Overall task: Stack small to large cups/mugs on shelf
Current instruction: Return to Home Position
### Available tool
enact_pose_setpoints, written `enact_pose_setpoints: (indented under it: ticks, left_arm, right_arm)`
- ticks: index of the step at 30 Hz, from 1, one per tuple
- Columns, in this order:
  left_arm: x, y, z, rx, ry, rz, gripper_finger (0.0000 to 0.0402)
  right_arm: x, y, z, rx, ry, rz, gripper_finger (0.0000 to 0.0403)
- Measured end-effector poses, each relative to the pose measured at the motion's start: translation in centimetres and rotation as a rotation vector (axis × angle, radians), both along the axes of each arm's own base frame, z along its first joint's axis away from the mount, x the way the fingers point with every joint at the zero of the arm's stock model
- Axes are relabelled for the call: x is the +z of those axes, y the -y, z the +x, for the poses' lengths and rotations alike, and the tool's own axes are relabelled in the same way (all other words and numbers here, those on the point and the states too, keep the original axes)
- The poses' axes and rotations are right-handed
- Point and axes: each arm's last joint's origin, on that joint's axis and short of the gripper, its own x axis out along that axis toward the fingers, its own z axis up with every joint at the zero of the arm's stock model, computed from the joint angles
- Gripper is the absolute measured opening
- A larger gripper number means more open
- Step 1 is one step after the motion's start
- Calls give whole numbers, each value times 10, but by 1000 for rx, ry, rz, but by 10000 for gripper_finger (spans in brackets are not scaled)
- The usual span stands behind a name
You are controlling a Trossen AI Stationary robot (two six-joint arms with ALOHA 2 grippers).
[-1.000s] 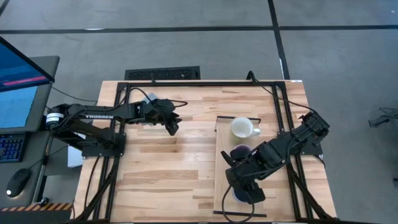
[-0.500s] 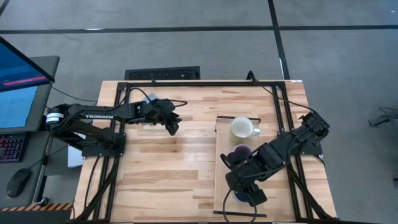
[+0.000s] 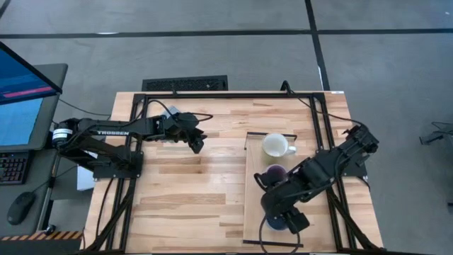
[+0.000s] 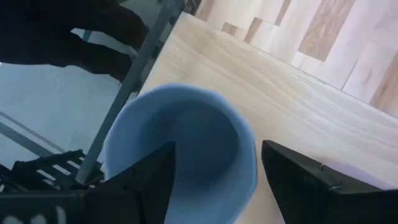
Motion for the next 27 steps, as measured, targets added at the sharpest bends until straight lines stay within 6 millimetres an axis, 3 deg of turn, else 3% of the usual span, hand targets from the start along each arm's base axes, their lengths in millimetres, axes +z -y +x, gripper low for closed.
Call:
enact_pose_setpoints:
  ticks: [18,23,27]
  left_arm:
    - [-1,0,-1,37,1,-45,125]
    - [-1,0,-1,37,3,-45,125]
    - [0,0,0,38,18,-41,125]
  right_arm:
    - [37,34,-26,-58,142,-42,261]
    - [65,62,-48,-155,270,-39,261]
    - [96,92,-79,-271,457,-38,261]
